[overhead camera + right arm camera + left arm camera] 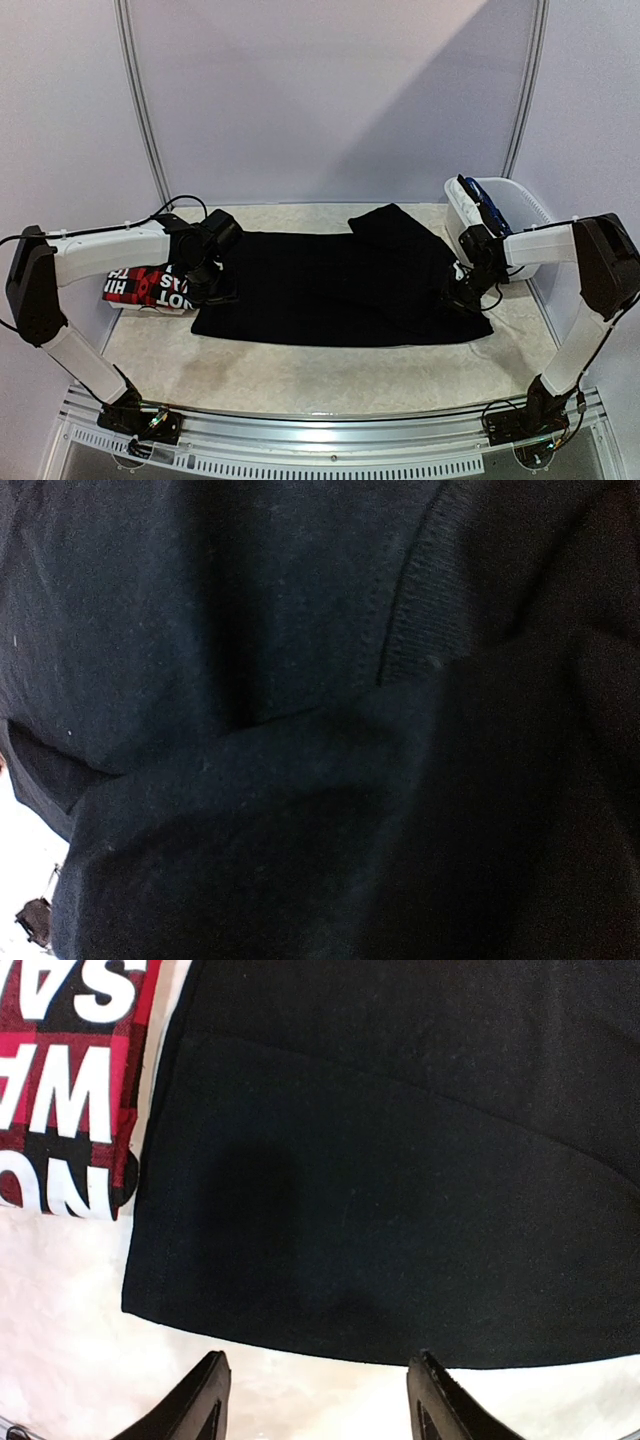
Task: Fold and stack the mixed laundry pile
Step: Smooth out the 1/3-folded T-shirt at the center of the board.
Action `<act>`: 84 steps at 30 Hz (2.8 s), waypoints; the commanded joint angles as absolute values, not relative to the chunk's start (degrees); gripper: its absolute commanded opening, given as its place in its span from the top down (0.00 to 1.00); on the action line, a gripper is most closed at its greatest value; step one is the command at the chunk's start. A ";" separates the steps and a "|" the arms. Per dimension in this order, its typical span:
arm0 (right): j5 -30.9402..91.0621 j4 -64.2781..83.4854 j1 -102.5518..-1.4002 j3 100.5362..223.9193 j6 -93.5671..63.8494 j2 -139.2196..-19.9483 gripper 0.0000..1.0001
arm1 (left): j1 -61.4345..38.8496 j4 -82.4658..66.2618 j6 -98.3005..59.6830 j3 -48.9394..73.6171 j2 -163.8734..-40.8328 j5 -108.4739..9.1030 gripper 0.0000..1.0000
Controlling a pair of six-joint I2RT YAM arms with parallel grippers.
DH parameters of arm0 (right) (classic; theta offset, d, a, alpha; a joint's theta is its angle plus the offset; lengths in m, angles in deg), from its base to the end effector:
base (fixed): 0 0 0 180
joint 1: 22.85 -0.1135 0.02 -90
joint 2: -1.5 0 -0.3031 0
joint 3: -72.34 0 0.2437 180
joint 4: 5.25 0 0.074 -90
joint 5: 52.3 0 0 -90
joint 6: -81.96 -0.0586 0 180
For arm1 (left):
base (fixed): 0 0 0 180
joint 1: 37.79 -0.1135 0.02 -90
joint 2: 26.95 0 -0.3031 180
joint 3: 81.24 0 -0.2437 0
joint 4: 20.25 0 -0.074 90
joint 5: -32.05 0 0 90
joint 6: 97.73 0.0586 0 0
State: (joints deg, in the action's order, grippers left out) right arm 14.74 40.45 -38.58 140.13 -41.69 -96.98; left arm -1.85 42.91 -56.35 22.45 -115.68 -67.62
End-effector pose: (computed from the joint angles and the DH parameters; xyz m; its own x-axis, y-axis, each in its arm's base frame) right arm 0.2868 0.1045 0.1645 -0.9660 0.2580 0.0142 0.2370 0.8631 0.4460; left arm 0.2358 -0.1588 0.2365 -0.9271 -0.2415 -0.2867 -0.2283 0.9704 -0.0793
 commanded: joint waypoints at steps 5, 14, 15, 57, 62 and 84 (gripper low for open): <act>16.34 41.17 -38.73 142.74 -41.54 -98.31 0.84 | -1.05 43.85 -55.93 21.69 -115.96 -68.02 0.40; 16.72 45.13 -38.77 147.83 -40.40 -99.22 1.00 | -0.97 43.14 -56.51 23.32 -115.56 -67.78 0.40; 16.84 45.89 -38.78 148.54 -40.30 -99.19 1.00 | -0.97 43.03 -56.53 23.46 -115.54 -67.84 0.40; 13.95 55.66 -38.78 186.36 -45.85 -123.31 0.92 | -1.05 44.84 -53.40 19.27 -120.25 -69.68 0.42; 14.73 55.74 -38.74 192.86 -47.24 -128.47 0.83 | -1.14 45.36 -52.85 18.23 -121.36 -69.57 0.42; 21.02 61.81 -36.65 191.46 -35.99 -120.76 0.55 | -0.96 45.54 -48.79 19.73 -119.80 -68.81 0.42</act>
